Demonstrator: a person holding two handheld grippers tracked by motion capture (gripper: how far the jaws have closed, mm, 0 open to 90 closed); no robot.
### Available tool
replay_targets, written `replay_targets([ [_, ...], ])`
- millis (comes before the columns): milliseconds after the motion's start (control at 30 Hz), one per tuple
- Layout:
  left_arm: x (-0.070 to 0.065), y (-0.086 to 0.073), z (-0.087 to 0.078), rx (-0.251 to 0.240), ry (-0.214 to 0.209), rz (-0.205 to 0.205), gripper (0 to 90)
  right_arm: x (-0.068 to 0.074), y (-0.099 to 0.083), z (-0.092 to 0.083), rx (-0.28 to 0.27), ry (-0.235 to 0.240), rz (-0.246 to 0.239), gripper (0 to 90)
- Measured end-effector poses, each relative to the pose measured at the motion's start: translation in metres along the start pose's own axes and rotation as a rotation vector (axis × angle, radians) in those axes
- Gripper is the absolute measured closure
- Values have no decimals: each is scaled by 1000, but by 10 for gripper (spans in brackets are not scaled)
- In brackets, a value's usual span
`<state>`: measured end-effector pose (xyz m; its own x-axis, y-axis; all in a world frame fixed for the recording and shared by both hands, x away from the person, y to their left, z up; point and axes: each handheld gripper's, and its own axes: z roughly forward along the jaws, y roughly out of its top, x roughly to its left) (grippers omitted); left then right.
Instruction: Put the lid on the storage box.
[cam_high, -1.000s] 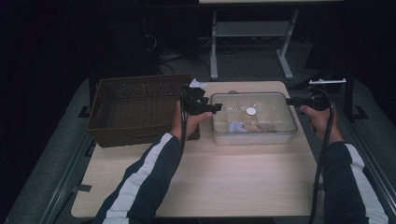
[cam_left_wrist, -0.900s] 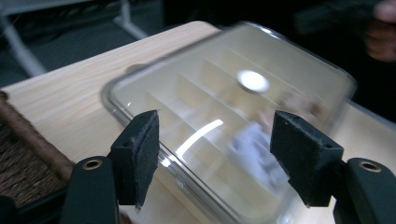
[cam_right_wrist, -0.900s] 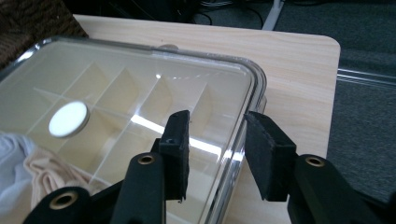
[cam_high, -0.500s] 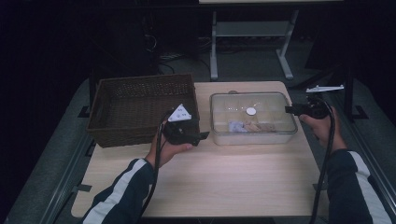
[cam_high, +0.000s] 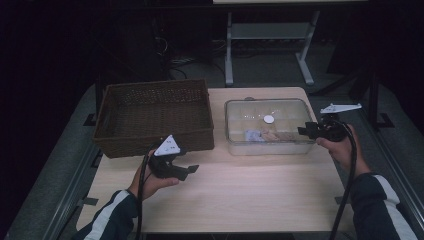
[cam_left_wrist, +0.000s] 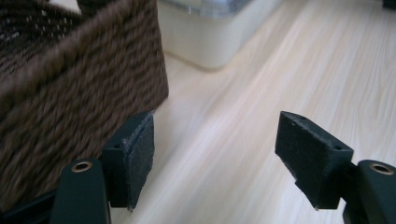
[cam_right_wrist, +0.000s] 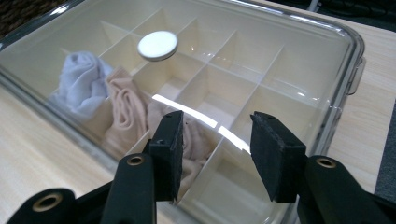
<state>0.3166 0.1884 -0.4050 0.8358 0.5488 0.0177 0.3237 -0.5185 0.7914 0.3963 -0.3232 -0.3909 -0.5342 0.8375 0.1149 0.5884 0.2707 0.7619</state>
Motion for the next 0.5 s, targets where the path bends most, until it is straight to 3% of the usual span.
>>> replay_targets([
  [267,8,-28,-14,45,32,16,261,20,-6,-5,9,36,-54,499],
  [333,11,-35,-18,50,22,7,254,25,-8,-5,10,52,-68,487],
  [500,15,-52,-30,94,57,28,254,40,-15,-8,4,71,-111,459],
])
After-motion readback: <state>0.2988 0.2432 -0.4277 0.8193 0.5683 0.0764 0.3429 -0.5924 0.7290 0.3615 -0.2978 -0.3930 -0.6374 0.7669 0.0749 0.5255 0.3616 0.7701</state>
